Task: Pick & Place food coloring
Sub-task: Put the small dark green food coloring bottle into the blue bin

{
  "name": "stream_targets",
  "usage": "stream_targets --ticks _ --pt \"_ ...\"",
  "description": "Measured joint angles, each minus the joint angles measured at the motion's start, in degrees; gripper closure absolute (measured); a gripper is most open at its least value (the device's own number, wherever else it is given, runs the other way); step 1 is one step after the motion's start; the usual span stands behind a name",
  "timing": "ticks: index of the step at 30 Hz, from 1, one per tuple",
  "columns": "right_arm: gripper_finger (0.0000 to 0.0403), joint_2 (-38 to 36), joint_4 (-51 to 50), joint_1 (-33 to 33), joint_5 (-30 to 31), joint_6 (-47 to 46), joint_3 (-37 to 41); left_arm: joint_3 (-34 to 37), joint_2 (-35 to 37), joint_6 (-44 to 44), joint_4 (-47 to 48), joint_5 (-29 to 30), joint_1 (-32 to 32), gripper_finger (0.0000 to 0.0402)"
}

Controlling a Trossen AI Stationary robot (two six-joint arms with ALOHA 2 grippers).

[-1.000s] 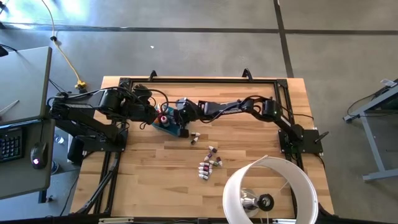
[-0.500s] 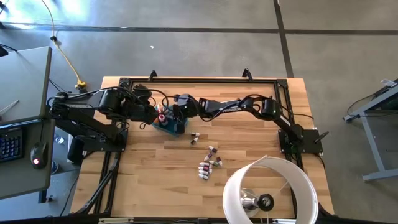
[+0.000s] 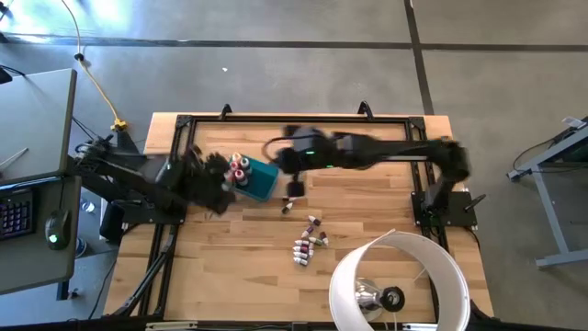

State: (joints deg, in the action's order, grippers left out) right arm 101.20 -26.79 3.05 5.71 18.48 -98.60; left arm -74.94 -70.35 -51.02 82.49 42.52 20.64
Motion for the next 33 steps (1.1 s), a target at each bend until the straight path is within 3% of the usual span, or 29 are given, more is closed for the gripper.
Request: stream_targets --ticks 2,5,8,13,18,22,26,30,33 --pt "0.0403 -4.66 -5.72 -1.6 3.33 -1.36 -0.03 2.6 0.0 -0.08 -6.5 1.17 4.95 0.0402" --pt "0.0403 -9.98 -14.48 -4.28 3.33 -4.94 -0.01 7.04 0.0 -0.07 -19.83 4.15 11.9 0.0402" --pt "0.0403 -15.12 -16.13 -7.41 4.4 -7.86 4.82 12.58 -0.24 -0.07 -37.58 4.62 15.78 0.0402" --pt "0.0403 -28.1 -3.06 -12.18 9.51 -10.8 27.22 21.44 -2.24 1.68 -61.58 3.51 16.87 0.0402" --pt "0.0403 -41.64 22.15 -16.03 9.55 -10.96 50.12 24.98 -6.23 1.67 -68.41 -0.49 12.9 0.0402" --pt "0.0402 -48.53 41.06 -17.32 5.93 -9.35 64.42 25.29 -10.49 6.74 -72.2 -8.56 7.69 0.04" --pt "0.0402 -52.23 52.87 -17.21 4.93 -8.43 73.19 25.28 -16.44 17.69 -86.19 -21.28 2.53 0.0377" --pt "0.0402 -54.17 54.63 -16.12 4.87 -8.57 73.93 25.18 -21.59 26.44 -97.47 -31.68 -1.16 0.0327" --pt "0.0402 -54.44 52.35 -15.95 2.14 -9.56 72.62 25.17 -24.03 29.95 -99.47 -33.77 -2.76 0.0282"
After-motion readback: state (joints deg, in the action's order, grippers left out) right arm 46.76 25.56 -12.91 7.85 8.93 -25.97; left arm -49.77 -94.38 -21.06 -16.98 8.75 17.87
